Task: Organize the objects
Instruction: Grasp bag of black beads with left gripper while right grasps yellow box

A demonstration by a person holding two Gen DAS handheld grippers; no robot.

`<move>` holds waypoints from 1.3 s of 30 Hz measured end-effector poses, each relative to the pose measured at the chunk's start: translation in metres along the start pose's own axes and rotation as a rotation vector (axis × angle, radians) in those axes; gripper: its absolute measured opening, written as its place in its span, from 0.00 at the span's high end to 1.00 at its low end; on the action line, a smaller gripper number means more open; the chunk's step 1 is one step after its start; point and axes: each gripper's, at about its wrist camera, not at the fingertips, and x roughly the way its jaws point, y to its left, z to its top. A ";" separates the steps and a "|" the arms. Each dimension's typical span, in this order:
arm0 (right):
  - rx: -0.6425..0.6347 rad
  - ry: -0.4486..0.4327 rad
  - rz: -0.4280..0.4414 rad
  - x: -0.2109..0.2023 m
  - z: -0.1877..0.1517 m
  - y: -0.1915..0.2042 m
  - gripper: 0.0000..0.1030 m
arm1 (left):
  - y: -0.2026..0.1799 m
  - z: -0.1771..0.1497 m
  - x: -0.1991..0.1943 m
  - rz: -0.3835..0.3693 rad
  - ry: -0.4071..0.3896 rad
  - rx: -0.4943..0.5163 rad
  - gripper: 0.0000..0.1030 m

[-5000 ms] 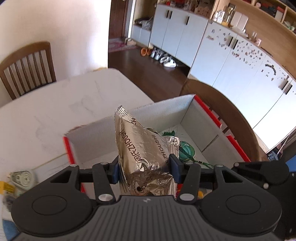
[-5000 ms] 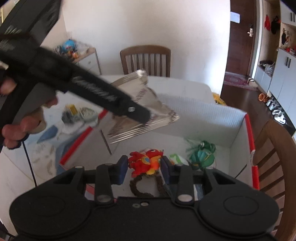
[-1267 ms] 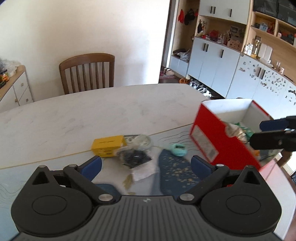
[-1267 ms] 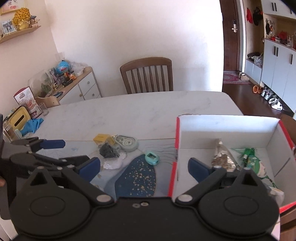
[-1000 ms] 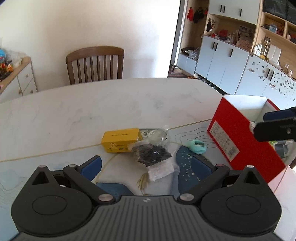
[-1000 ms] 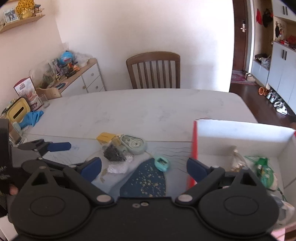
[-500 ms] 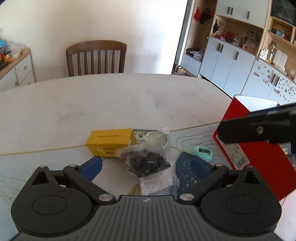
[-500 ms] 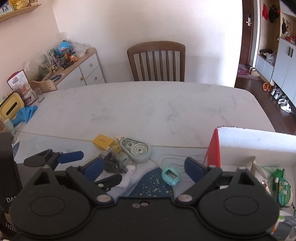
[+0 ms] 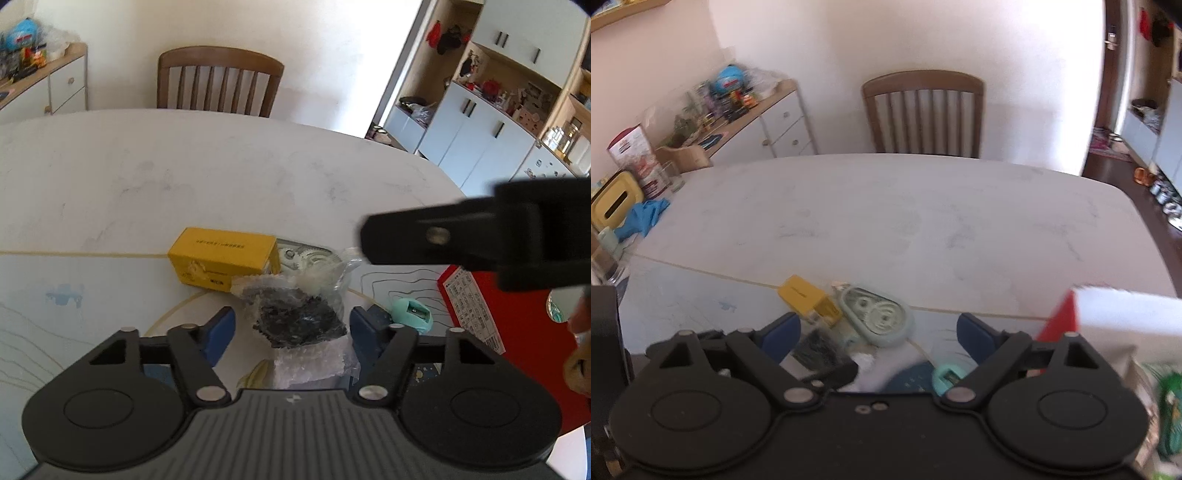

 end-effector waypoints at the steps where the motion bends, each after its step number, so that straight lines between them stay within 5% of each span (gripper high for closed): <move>1: -0.020 0.010 0.011 0.005 0.003 0.004 0.12 | 0.001 0.000 0.001 0.000 0.002 -0.006 0.38; 14: -0.168 0.162 0.106 0.081 0.031 0.047 0.24 | 0.007 -0.001 0.005 -0.015 -0.006 -0.035 0.53; 21: -0.223 0.234 0.139 0.097 0.034 0.054 0.48 | 0.015 0.000 0.006 -0.041 -0.005 -0.070 0.58; 30: -0.199 0.222 0.114 0.090 0.035 0.051 0.71 | 0.020 0.002 0.005 -0.047 0.002 -0.089 0.65; 39: -0.062 0.145 0.138 0.058 0.041 0.034 0.73 | 0.019 0.006 -0.018 -0.077 -0.009 -0.084 0.66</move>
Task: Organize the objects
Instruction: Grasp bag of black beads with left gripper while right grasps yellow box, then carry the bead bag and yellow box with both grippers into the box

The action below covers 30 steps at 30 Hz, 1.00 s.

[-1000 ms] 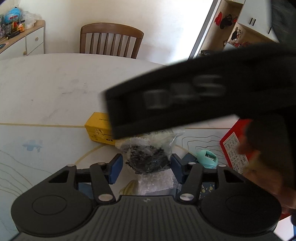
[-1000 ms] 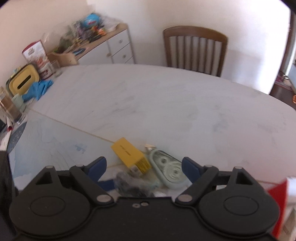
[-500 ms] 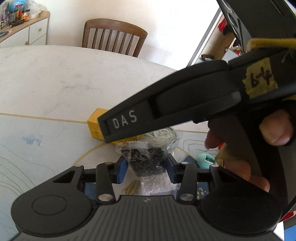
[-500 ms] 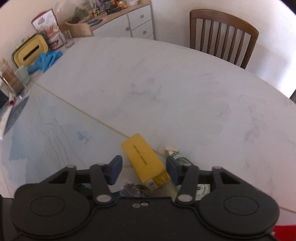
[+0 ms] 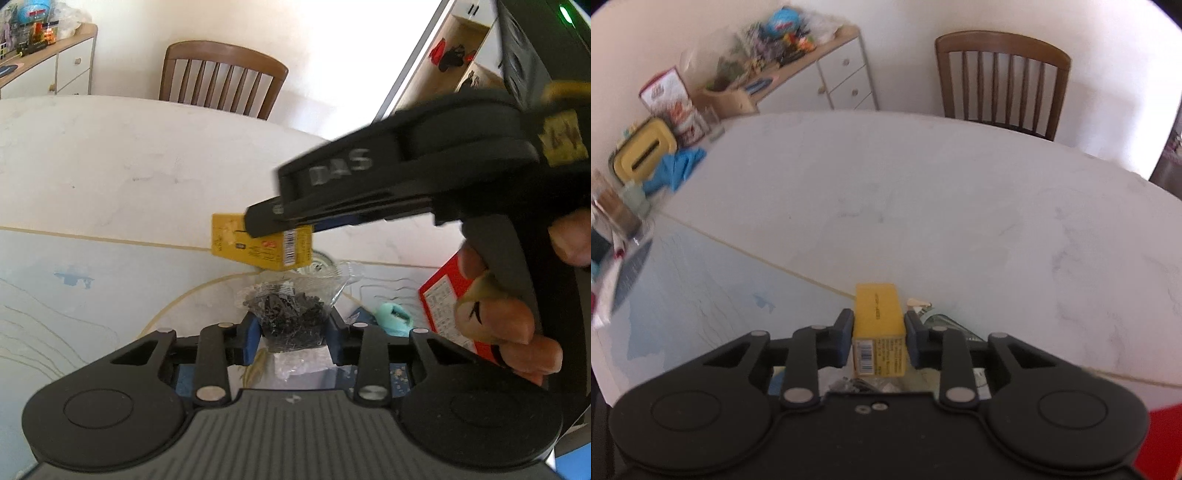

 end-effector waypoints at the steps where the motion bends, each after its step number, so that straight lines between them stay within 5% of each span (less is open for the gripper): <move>1: 0.011 -0.015 0.001 -0.006 -0.002 -0.001 0.73 | 0.000 0.001 -0.003 -0.004 -0.001 -0.003 0.66; 15: 0.092 -0.164 -0.046 -0.094 -0.050 -0.009 0.74 | -0.029 -0.003 -0.064 0.010 0.043 0.059 0.66; 30: 0.216 -0.348 -0.117 -0.205 -0.128 -0.055 0.74 | -0.132 -0.001 -0.092 -0.067 0.069 0.224 0.66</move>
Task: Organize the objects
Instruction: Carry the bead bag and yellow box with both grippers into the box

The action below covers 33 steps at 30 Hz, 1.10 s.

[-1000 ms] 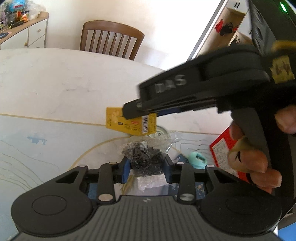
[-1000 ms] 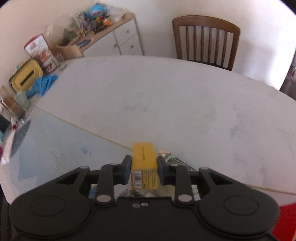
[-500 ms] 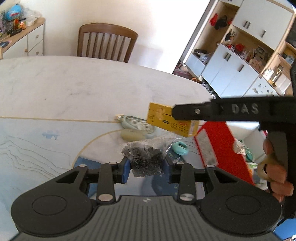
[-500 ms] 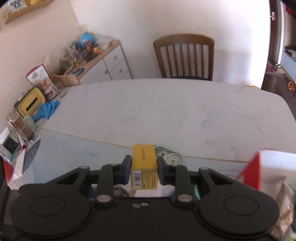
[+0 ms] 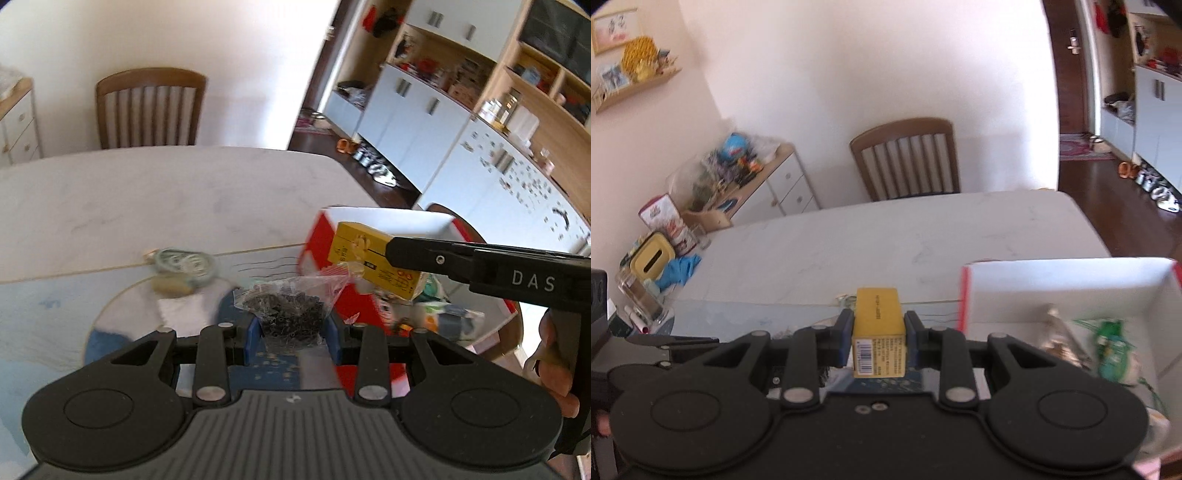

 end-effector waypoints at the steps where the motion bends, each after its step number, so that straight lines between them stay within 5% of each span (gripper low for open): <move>1: 0.006 -0.007 -0.006 -0.007 -0.001 -0.008 0.74 | -0.008 0.001 0.001 -0.003 -0.001 0.015 0.66; 20: 0.092 -0.062 -0.147 -0.073 -0.029 -0.151 0.74 | -0.141 0.019 0.074 -0.013 0.076 0.195 0.66; 33: 0.067 0.021 -0.189 -0.040 -0.043 -0.201 0.74 | -0.188 0.014 0.159 0.014 0.237 0.268 0.66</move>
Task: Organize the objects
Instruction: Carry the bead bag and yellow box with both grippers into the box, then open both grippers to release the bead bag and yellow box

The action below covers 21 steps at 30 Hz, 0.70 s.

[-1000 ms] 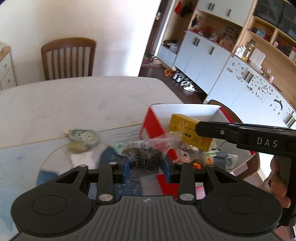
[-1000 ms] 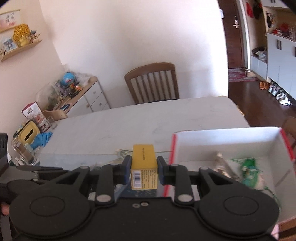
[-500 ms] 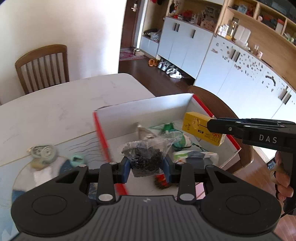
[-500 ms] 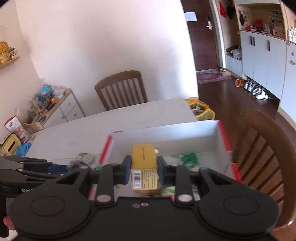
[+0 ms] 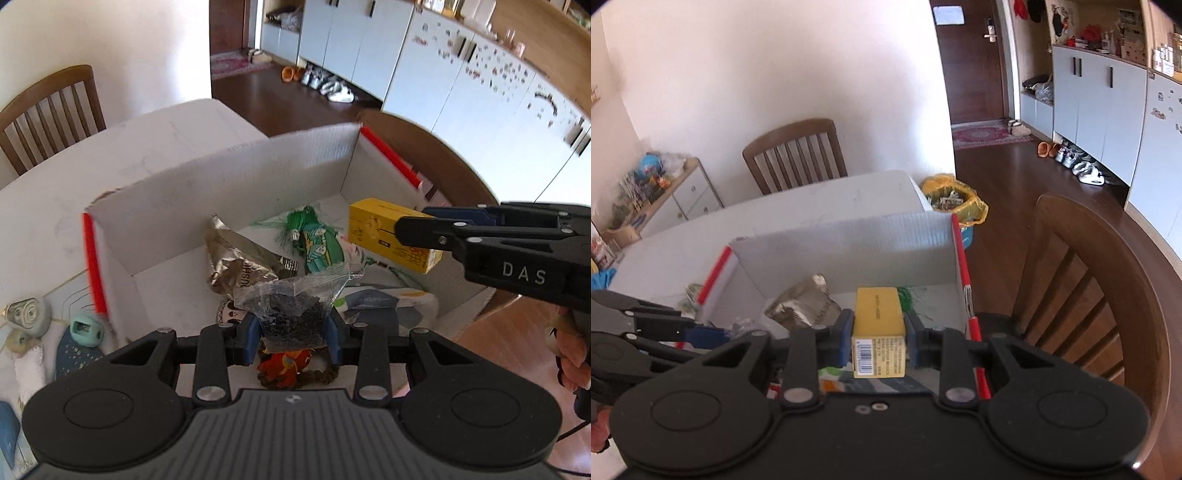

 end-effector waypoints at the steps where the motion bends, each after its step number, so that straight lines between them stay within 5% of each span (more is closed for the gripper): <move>1: -0.009 0.004 0.003 0.004 -0.001 0.001 0.74 | -0.001 0.001 0.006 0.004 0.013 0.001 0.66; 12: -0.151 0.050 0.013 0.030 -0.009 0.015 0.74 | -0.004 0.003 0.037 0.023 0.106 0.060 0.66; 21: -0.179 0.090 0.028 0.034 -0.013 0.019 0.73 | 0.013 0.006 0.049 -0.004 0.159 -0.016 0.65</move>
